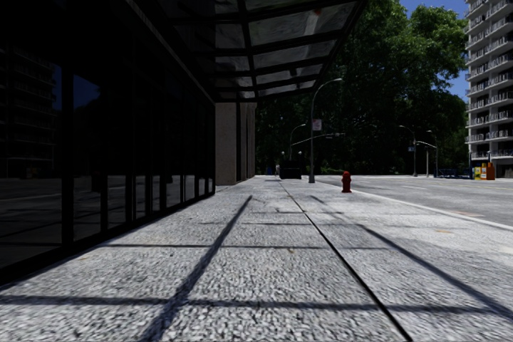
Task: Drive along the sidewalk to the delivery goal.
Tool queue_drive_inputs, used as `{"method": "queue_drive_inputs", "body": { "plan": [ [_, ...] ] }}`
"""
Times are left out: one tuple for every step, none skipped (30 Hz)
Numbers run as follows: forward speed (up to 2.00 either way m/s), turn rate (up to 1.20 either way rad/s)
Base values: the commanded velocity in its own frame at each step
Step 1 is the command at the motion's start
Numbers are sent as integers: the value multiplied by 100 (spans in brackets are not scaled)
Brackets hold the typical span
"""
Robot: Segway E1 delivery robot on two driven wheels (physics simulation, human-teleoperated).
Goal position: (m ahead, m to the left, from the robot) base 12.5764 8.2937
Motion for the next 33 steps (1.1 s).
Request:
{"method": "queue_drive_inputs", "body": {
  "plan": [
    [200,0],
    [200,0],
    [200,0],
    [200,0],
    [200,0],
    [200,0],
    [200,0],
    [200,0],
    [200,0],
    [200,0],
    [200,0],
    [200,0],
    [200,0],
    [200,0],
    [200,0],
    [200,0],
    [200,0],
    [200,0],
    [200,0],
    [200,0],
    [200,0],
    [200,0],
    [200,0],
    [200,0],
    [200,0],
    [200,0],
    [200,0],
    [200,0],
    [200,0],
    [200,0],
    [200,0],
    [200,0],
    [200,0]
  ]
}}
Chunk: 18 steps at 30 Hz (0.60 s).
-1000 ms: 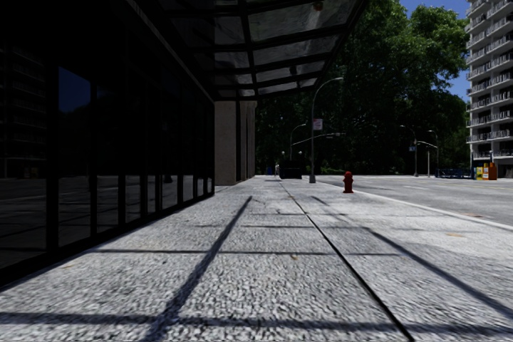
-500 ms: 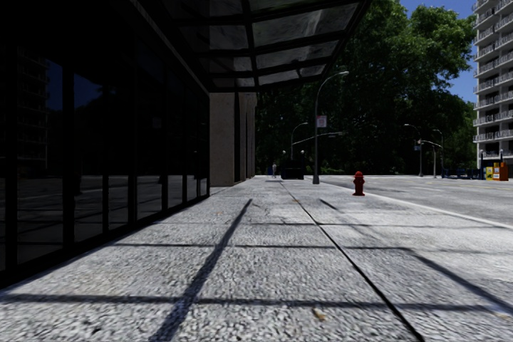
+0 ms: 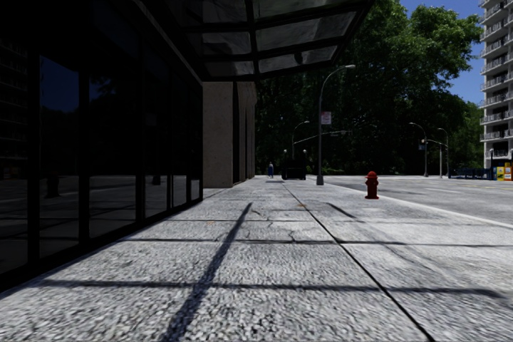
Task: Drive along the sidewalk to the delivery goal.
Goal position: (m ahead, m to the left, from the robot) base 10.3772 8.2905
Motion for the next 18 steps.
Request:
{"method": "queue_drive_inputs", "body": {
  "plan": [
    [200,0],
    [200,0],
    [200,0],
    [200,0],
    [200,0],
    [200,0],
    [200,0],
    [200,0],
    [200,0],
    [200,0],
    [200,0],
    [200,0],
    [200,0],
    [200,0],
    [200,0],
    [200,0],
    [200,0],
    [200,0]
  ]
}}
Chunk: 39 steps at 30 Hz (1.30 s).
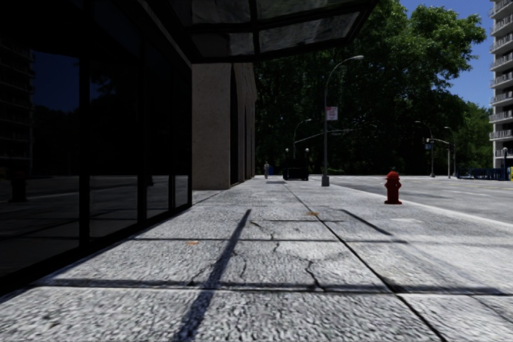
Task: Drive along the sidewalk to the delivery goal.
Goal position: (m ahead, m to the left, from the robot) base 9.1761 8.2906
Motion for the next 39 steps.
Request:
{"method": "queue_drive_inputs", "body": {
  "plan": [
    [200,0],
    [200,0],
    [200,0],
    [200,0],
    [200,0],
    [200,0],
    [200,0],
    [200,0],
    [200,0],
    [200,0],
    [200,0],
    [200,0],
    [200,0],
    [200,0],
    [200,0],
    [200,0],
    [200,0],
    [200,0],
    [200,0],
    [200,0],
    [200,0],
    [200,0],
    [200,0],
    [200,0],
    [200,0],
    [200,0],
    [200,0],
    [200,0],
    [200,0],
    [200,0],
    [200,0],
    [200,0],
    [200,0],
    [200,0],
    [200,0],
    [200,0],
    [200,0],
    [200,0],
    [200,0]
  ]
}}
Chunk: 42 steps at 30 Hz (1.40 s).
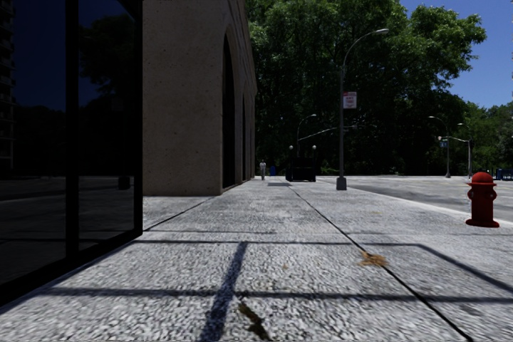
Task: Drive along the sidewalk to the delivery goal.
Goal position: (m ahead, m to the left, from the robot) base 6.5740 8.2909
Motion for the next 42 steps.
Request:
{"method": "queue_drive_inputs", "body": {
  "plan": [
    [200,0],
    [200,0],
    [200,0],
    [200,0],
    [200,0],
    [200,0],
    [200,0],
    [200,0],
    [200,0],
    [200,0],
    [200,0],
    [200,0],
    [200,0],
    [200,0],
    [200,0],
    [200,0],
    [200,0],
    [200,0],
    [200,0],
    [200,0],
    [200,0],
    [200,0],
    [200,0],
    [200,8],
    [200,8],
    [200,13],
    [200,27],
    [200,27],
    [200,41],
    [200,47],
    [200,48],
    [200,48],
    [200,49],
    [200,49],
    [200,49],
    [200,49],
    [200,49],
    [200,57],
    [200,62],
    [200,62],
    [200,64],
    [200,64]
  ]
}}
